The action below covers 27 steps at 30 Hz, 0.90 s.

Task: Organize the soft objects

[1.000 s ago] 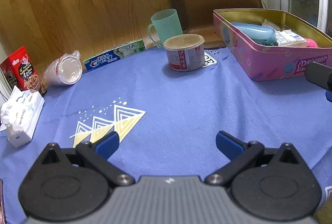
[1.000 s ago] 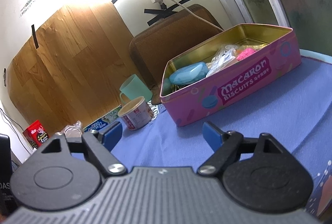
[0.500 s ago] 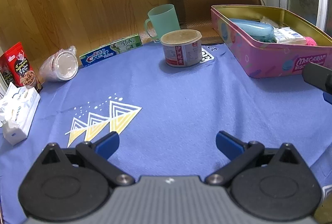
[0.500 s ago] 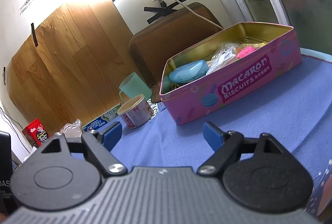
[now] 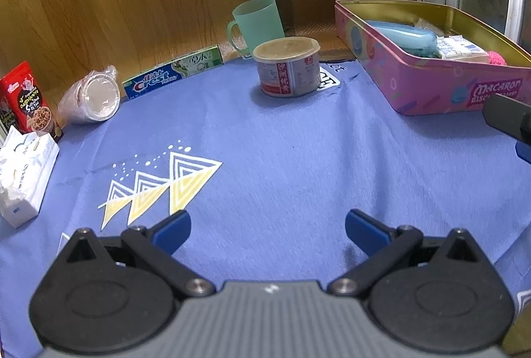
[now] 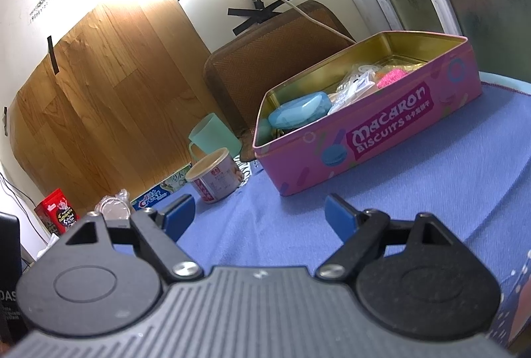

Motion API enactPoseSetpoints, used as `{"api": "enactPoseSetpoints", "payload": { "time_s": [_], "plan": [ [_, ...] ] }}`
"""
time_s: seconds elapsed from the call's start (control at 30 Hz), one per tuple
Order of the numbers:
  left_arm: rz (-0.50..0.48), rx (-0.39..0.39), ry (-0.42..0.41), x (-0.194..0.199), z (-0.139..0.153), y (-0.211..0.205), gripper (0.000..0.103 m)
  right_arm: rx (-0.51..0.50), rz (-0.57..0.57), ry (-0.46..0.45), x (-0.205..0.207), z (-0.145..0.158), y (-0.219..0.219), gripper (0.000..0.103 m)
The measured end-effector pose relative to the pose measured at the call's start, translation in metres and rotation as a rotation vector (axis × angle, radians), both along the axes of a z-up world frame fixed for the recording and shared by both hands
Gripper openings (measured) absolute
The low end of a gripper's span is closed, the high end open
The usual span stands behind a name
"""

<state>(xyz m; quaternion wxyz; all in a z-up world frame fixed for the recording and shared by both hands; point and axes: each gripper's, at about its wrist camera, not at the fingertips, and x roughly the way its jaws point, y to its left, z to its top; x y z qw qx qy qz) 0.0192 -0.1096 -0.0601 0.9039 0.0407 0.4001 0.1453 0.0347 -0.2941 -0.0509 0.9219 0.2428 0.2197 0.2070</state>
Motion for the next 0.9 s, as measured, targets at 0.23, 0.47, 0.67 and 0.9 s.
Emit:
{"api": "enactPoseSetpoints", "payload": {
  "time_s": [0.23, 0.47, 0.67, 0.9],
  "plan": [
    [-0.009, -0.005, 0.014, 0.0004, -0.0021, -0.0015, 0.103, 0.001, 0.0, 0.003, -0.0002, -0.001, 0.0, 0.087],
    [-0.014, -0.008, 0.026, 0.002, -0.0041, -0.0024, 0.103, 0.002, -0.002, 0.005, 0.0003, -0.0019, -0.0004, 0.087],
    [-0.021, -0.01, 0.034, 0.0022, -0.0061, -0.0037, 0.103, 0.003, -0.002, 0.006, 0.0001, -0.0022, -0.0006, 0.087],
    [-0.023, -0.009, 0.036, 0.0019, -0.0063, -0.0041, 0.103, 0.002, -0.001, 0.006, 0.0005, -0.002, -0.0008, 0.087]
  ]
}}
